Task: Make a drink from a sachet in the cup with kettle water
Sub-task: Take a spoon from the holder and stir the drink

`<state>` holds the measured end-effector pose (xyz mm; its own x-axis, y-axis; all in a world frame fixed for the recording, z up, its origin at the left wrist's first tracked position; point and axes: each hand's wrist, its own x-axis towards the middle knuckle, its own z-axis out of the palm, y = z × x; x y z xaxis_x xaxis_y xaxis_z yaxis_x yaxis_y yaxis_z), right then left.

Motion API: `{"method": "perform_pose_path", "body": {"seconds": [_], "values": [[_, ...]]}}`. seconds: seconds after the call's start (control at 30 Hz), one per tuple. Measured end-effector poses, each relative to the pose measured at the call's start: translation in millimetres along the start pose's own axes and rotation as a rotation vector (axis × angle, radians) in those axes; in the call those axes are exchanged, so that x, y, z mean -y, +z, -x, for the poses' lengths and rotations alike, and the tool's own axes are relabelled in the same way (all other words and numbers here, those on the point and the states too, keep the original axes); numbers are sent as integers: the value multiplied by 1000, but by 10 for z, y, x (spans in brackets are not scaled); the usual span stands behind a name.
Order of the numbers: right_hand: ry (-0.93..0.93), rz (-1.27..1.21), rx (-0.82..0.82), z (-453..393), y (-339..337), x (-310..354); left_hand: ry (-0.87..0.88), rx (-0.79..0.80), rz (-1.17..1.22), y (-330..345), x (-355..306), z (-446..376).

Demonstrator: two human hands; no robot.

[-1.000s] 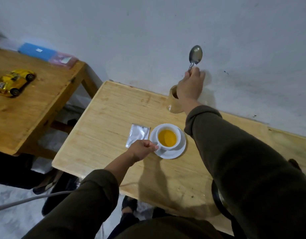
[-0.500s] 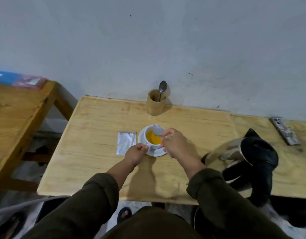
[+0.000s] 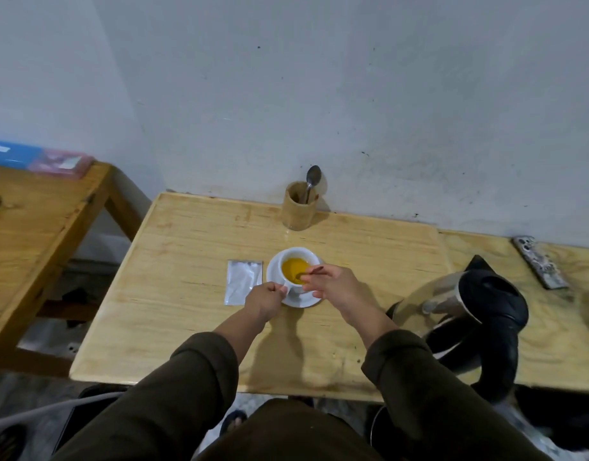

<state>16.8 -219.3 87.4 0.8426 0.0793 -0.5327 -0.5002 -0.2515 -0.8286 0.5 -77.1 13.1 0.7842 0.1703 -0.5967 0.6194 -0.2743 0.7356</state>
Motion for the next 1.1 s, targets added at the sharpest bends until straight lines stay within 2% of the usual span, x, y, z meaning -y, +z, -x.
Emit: {"method": "perform_pose_path", "body": {"seconds": [0.13,0.2,0.37,0.6,0.9,1.1], "values": [[-224,520,-182,-67,43,-34,-27,-17,29,7,-16,-9],[-291,629,-244,-106,60,-34,-43,-20,32,4,-31,-6],[-392,701,-277,-194,80,-36,-83,-23,95,5,-15,-19],[-386,605,-180,-256,109,1,-97,-20,112,-2,-26,15],[-386,899,-169,-313,71,116,-84,-36,99,9,0,5],[-447,923,-167,-275,146,47,-70,-46,85,18,3,5]]}}
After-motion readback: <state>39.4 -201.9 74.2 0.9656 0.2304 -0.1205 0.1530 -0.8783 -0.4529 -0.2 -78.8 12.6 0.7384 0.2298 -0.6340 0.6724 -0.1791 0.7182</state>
